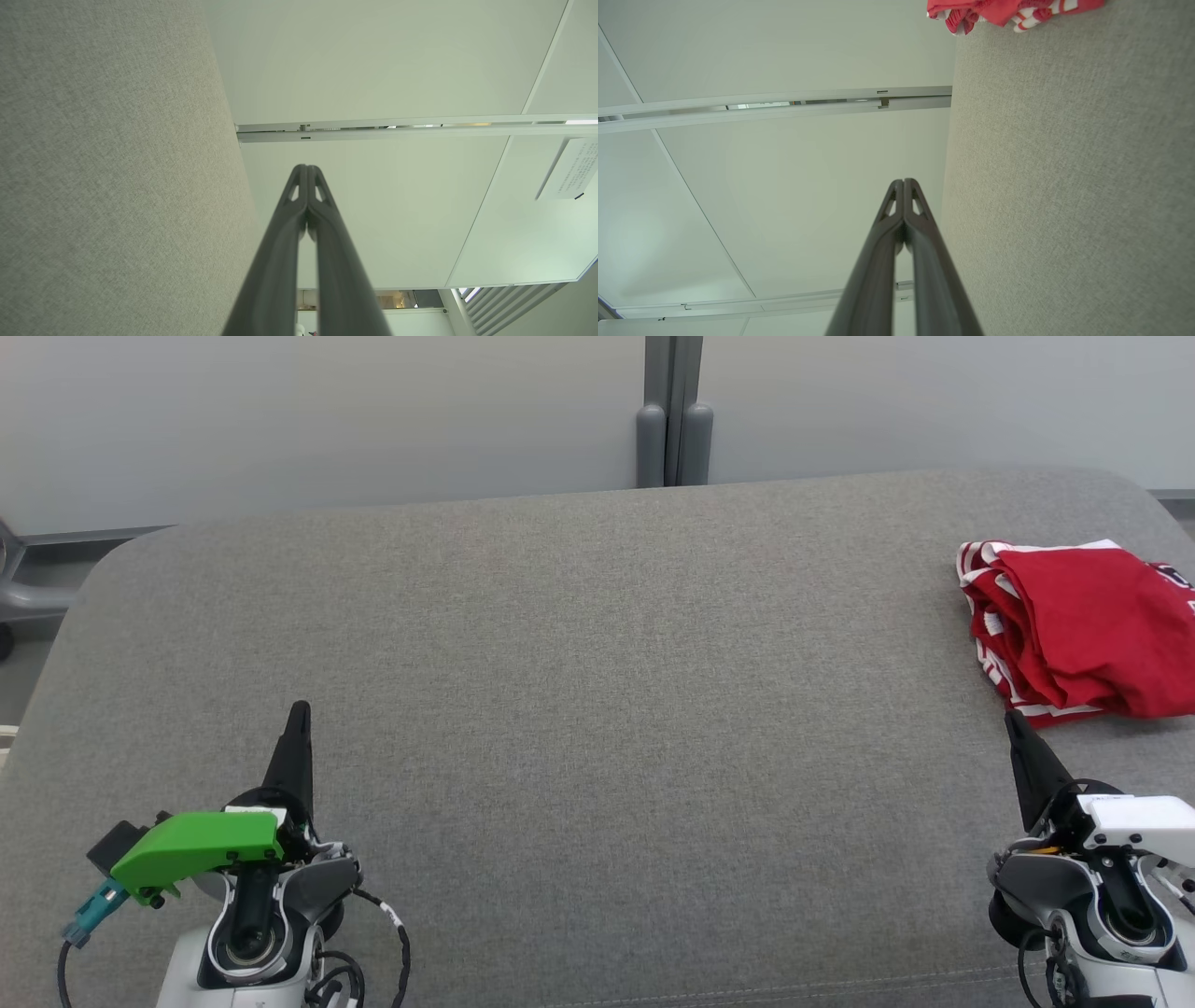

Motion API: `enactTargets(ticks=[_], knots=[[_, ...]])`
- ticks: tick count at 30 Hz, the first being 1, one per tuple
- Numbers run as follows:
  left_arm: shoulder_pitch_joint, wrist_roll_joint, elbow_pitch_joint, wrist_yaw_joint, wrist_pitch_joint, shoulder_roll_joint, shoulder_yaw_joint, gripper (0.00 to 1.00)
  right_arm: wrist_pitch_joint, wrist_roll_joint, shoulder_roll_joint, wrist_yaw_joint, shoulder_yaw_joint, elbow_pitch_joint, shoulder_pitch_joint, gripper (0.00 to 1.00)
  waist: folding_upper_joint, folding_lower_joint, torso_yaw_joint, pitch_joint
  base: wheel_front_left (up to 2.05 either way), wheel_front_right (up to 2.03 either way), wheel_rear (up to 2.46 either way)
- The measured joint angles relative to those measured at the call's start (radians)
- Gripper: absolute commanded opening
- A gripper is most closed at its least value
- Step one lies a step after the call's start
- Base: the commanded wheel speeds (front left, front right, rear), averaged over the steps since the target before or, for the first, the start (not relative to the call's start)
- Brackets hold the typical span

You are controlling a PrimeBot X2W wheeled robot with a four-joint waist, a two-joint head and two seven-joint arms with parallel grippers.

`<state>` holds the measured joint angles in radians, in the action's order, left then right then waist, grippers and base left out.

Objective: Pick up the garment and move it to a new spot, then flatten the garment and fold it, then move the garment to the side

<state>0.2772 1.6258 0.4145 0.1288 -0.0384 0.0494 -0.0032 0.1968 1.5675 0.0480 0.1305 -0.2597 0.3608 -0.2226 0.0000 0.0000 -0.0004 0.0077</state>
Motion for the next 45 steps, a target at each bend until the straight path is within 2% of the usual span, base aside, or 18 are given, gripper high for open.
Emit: enactTargets(ticks=[45], knots=[[0.0,0.0,0.0,0.0,0.0,0.0,0.0,0.0,0.0,0.0,0.0,0.0,0.0,0.0,-0.001,0.0,0.0,0.0,0.0,0.0,0.0,0.0,0.0]])
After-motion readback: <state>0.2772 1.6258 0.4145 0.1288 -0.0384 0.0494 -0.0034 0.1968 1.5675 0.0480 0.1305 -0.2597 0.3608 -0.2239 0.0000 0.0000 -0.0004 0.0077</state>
